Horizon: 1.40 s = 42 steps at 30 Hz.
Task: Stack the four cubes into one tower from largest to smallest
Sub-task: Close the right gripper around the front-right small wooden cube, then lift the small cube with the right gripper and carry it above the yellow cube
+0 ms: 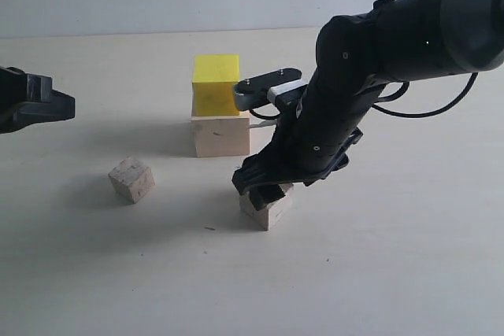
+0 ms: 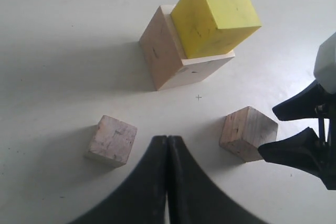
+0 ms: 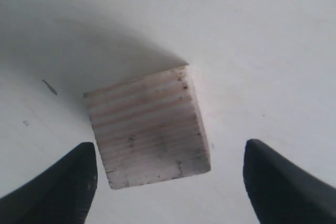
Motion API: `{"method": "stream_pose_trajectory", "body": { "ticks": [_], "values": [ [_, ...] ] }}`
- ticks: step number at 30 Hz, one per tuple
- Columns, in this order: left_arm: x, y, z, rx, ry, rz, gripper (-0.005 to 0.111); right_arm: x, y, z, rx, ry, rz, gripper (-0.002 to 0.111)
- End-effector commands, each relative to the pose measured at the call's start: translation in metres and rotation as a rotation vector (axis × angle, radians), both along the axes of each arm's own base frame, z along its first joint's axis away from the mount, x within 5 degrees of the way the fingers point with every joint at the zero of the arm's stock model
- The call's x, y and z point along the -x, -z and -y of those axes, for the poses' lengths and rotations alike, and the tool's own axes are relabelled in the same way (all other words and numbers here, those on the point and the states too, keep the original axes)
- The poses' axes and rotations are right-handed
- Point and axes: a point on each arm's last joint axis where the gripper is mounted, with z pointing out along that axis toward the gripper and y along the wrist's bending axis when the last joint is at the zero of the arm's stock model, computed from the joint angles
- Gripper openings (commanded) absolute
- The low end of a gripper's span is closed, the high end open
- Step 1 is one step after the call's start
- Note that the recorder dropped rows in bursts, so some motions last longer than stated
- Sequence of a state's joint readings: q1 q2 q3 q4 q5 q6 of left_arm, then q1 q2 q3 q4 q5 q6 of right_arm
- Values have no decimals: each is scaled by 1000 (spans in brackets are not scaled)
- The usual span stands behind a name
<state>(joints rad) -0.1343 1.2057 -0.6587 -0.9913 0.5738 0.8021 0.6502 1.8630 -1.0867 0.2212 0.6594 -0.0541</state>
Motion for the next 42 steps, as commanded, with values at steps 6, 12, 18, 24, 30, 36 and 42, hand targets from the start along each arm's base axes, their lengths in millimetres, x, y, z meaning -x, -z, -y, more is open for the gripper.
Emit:
{"method": "stream_pose_trajectory", "body": {
  "ticks": [6, 12, 18, 24, 30, 36, 42],
  "values": [
    [2, -1, 1, 2, 10, 7, 0, -1, 0, -4, -38, -20, 24, 73],
    [3, -1, 2, 7, 22, -3, 0, -3, 4, -4, -30, -43, 37, 73],
    [3, -1, 2, 7, 22, -3, 0, -3, 17, -4, -6, -45, -1, 73],
    [3, -1, 2, 5, 24, -1, 0, -4, 16, -5, -12, -82, 32, 69],
    [3, -1, 2, 5, 24, -1, 0, -1, 14, -3, 6, -99, -2, 25],
    [4, -1, 3, 8, 31, -6, 0, 6, -32, 11, 113, -196, 8, 0],
    [6, -1, 4, 15, 48, -20, 0, -25, -105, 55, 97, -90, 151, 0]
  ]
}}
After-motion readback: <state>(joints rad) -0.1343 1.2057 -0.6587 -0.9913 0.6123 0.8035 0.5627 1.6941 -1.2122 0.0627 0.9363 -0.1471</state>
